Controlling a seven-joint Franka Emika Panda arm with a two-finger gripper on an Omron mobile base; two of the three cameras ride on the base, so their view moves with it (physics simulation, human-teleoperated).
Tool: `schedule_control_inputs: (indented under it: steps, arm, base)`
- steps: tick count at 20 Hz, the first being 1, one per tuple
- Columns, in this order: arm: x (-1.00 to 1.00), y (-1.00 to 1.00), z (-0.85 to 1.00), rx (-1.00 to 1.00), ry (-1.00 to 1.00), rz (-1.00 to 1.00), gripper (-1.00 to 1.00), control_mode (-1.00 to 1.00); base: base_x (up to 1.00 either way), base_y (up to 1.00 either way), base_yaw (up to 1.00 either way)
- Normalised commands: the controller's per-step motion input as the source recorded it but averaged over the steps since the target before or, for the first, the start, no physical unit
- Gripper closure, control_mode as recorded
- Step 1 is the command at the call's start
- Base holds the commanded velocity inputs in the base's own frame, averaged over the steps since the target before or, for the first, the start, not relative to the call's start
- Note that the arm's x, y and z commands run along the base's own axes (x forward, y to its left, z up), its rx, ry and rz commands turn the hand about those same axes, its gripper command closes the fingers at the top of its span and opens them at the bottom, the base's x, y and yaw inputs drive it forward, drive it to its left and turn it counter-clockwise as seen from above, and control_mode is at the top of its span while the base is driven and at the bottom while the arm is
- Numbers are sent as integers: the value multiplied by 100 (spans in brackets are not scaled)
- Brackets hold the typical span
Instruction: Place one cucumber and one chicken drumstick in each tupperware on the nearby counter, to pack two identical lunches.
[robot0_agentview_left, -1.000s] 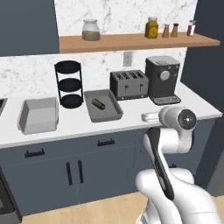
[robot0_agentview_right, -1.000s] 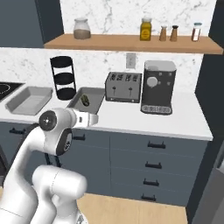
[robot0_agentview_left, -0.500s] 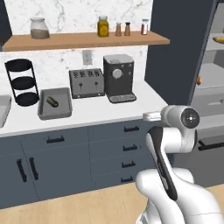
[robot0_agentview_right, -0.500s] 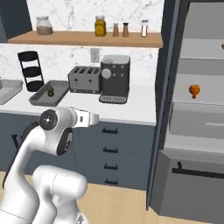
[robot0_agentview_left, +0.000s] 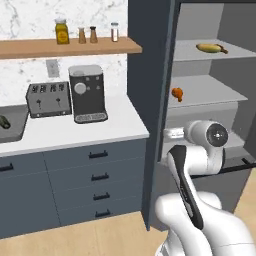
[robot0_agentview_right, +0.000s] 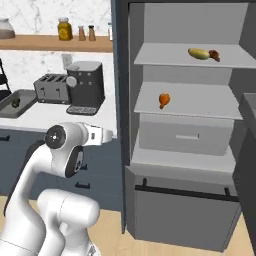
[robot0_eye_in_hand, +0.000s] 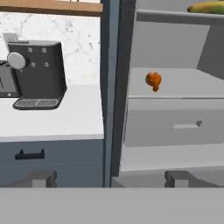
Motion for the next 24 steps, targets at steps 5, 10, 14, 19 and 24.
schedule_control_inputs:
  steps: [5,10,14,19,24]
  arm:
    - [0,0,0,0,0,0,-100,100]
    - [0,0,0,0,0,0,-100,100]
    - [0,0,0,0,0,0,-100,100]
    - [0,0,0,0,0,0,-100,100]
    - [0,0,0,0,0,0,-100,100]
  base:
    - [26,-85,0]
    - [96,-37,0]
    - [84,-45,1]
    - [32,-73,4]
    - [6,-7,5]
